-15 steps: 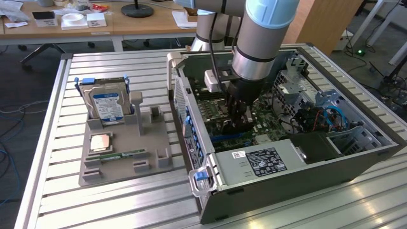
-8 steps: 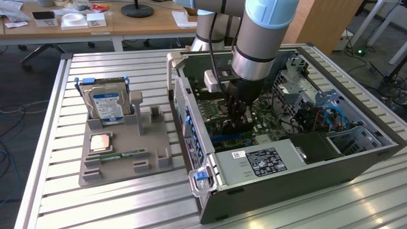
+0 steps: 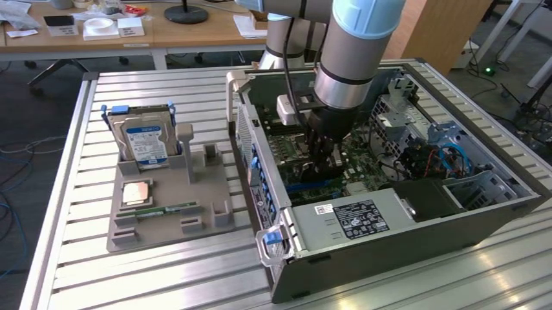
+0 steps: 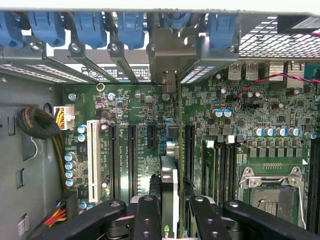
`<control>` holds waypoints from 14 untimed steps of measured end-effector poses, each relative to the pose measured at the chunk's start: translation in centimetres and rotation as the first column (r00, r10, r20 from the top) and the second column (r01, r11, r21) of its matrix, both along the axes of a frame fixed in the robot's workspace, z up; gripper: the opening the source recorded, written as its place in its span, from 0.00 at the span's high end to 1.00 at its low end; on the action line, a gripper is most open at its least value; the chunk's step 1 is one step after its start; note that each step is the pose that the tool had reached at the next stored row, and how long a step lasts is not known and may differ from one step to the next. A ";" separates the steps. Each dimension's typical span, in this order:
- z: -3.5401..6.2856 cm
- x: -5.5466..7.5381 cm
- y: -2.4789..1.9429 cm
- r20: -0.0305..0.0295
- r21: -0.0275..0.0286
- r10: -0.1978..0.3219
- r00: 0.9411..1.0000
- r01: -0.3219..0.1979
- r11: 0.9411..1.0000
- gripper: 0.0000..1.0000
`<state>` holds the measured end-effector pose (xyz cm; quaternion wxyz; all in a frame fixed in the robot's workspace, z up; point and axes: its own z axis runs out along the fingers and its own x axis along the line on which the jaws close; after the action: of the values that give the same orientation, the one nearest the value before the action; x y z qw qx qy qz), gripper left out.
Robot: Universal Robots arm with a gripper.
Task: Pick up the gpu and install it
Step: 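Insert the gpu into the slot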
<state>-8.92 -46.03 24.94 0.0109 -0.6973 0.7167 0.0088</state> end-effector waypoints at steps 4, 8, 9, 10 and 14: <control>0.16 0.0 0.00 0.000 0.000 0.000 1.000 0.000 1.000 0.73; 0.26 0.0 0.00 0.000 0.000 0.000 1.000 0.000 1.000 0.73; 0.22 0.0 0.00 0.000 0.000 0.000 1.000 0.000 1.000 0.73; 0.17 0.0 0.00 0.000 0.000 0.000 1.000 0.000 1.000 0.73; 0.04 0.0 0.00 0.000 0.000 -0.001 1.000 0.001 1.000 0.73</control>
<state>-8.93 -46.03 24.98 0.0108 -0.6970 0.7170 0.0087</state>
